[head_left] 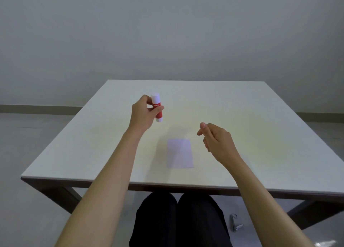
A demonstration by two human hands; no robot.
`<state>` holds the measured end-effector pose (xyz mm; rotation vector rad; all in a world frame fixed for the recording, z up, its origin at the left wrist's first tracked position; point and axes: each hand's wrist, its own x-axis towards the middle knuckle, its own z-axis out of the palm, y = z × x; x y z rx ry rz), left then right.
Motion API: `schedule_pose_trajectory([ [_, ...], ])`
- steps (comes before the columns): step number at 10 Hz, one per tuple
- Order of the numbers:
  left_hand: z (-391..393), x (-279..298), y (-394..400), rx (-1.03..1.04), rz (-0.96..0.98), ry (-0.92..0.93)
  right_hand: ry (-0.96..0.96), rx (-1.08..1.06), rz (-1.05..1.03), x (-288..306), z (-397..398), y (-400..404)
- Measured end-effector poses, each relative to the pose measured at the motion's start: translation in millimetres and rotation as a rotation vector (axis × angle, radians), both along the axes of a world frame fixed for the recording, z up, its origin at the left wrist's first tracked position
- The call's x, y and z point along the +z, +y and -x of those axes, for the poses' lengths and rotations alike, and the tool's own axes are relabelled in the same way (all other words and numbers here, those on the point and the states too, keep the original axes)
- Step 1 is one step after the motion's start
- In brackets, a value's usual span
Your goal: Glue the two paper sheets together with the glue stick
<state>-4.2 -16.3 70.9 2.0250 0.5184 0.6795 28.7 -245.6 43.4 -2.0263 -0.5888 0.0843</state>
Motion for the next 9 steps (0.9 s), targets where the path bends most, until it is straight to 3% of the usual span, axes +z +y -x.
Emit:
schedule_pose_trajectory([
  [3,-3.6,-37.5,11.2,-0.103,-0.004,0.079,0.0,0.043,0.061,-6.8,-0.8,-6.6],
  [9,4.6,-58.3,14.2,-0.139,0.081,0.138,0.097,0.097,0.008,-11.2,13.1,1.9],
])
